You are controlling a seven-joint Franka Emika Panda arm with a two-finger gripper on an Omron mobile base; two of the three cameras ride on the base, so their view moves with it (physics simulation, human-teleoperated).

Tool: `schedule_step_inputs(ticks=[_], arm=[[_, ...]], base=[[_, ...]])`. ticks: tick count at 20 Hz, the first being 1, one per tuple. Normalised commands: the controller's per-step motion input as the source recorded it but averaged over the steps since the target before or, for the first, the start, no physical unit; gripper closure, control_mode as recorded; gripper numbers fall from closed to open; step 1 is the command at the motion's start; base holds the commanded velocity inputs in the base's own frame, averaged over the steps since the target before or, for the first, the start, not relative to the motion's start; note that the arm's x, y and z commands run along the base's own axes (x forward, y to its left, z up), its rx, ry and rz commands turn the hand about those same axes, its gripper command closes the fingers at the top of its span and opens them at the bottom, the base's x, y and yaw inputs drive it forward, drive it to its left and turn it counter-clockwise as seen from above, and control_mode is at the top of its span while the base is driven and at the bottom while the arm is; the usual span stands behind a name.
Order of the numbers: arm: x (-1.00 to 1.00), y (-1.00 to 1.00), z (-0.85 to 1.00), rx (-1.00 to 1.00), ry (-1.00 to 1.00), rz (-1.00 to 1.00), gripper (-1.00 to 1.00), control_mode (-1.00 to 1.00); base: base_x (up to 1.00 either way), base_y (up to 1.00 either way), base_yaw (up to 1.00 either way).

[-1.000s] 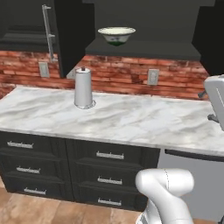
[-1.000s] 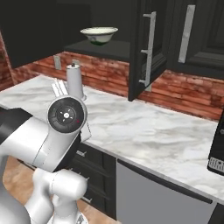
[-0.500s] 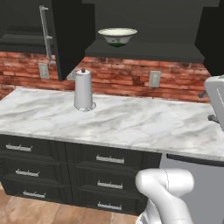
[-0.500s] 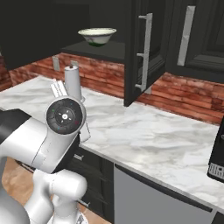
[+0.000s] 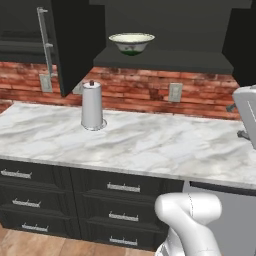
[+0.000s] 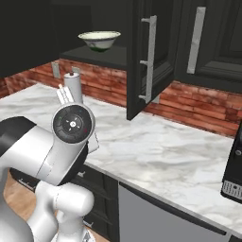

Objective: Move the bowls from the cabinet to the plates on the dining table.

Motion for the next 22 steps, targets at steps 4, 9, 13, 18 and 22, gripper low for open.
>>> schedule_step_inputs(ticks=[4,9,13,18,22], arm=[[0.00,0.00,0.00,0.00,0.00,0.00,-1.00,1.00],[0.00,0.00,0.00,0.00,0.00,0.00,-1.00,1.00],[0.00,0.00,0.00,0.00,0.00,0.00,-1.00,1.00],[0.00,0.00,0.00,0.00,0.00,0.00,-1.00,1.00],[0.00,0.00,0.00,0.00,0.00,0.00,-1.00,1.00]], base=[[-0.24,0.30,-0.13],[-0.09,0.24,-0.16],[-0.04,0.55,-0.03],[0.00,0.60,0.01],[-0.02,0.19,-0.16]])
